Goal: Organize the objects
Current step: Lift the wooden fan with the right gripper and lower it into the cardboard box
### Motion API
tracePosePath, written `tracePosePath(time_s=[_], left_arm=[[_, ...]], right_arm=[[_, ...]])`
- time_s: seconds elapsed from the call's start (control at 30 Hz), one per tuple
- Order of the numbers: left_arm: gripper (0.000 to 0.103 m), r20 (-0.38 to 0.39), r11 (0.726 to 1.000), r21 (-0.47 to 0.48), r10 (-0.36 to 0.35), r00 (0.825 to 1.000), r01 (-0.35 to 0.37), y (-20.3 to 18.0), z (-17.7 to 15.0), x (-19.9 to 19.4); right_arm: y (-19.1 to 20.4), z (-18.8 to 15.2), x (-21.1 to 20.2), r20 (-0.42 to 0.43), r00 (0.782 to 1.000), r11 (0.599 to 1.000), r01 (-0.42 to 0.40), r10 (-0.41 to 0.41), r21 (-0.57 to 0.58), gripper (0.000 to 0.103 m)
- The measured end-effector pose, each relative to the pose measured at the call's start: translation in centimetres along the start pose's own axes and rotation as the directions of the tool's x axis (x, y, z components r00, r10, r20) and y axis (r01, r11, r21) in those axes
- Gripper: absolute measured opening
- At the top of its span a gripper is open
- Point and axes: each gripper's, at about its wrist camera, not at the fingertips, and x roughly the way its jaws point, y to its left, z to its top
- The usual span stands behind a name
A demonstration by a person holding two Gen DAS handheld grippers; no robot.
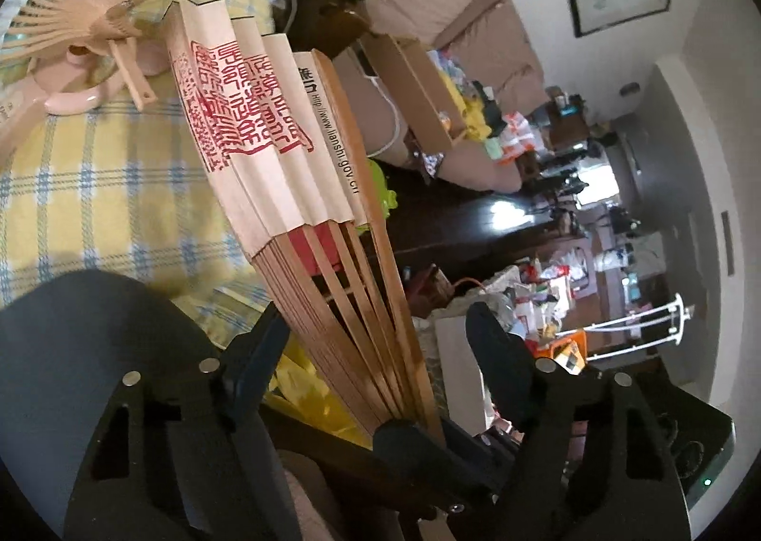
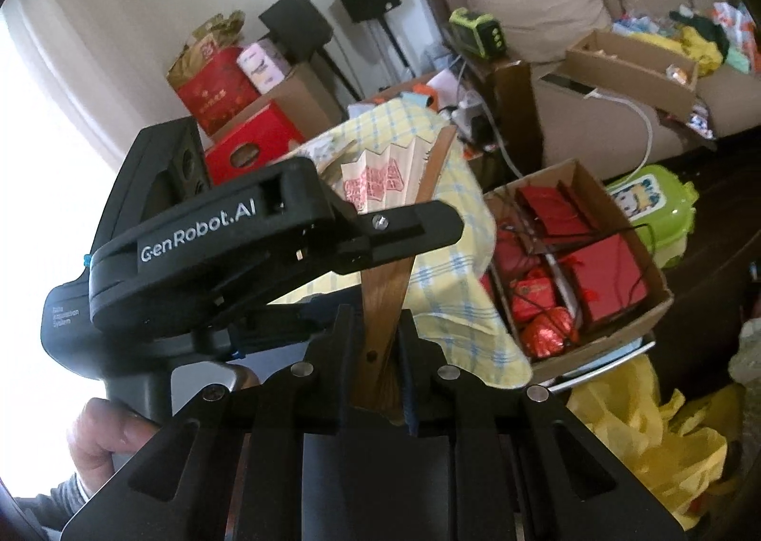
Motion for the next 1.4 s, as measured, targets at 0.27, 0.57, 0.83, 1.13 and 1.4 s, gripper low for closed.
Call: tracePosePath(time_s=[0.27, 0.57, 0.83, 1.13, 1.4], left_arm=[[0.072, 0.127, 0.998, 0.046, -0.054, 0.990, 0.049, -2.5, -0.2, -5.0], [0.072, 0.340, 0.997, 0.018, -0.074, 0.938, 0.072, -0.5, 2.5, -15.5], [0.072, 0.502, 0.996, -0.079, 0.012, 0.865, 0.032, 5.5, 3.1, -24.7], [0.072, 0.625, 0.972, -0.230, 0.118, 0.772, 0.038, 14.7, 3.8, -32.2], [0.072, 0.652, 0.939, -0.342, 0.205, 0.730, 0.043, 22.0, 5.4, -34.8]], right_arm=[[2.4, 1.1, -3.3, 0.074, 0.997, 0.997, -0.017, 0.022, -0.076, 0.017], [9.5, 4.9, -2.9, 0.084, 0.977, 0.953, -0.167, 0.194, -0.251, 0.017], [18.4, 6.7, 1.5, -0.029, 0.938, 0.865, -0.330, 0.345, -0.377, 0.017], [28.5, 7.2, 9.2, -0.238, 0.862, 0.726, -0.505, 0.446, -0.467, 0.017], [34.1, 7.1, 16.8, -0.387, 0.782, 0.623, -0.623, 0.488, -0.473, 0.017]])
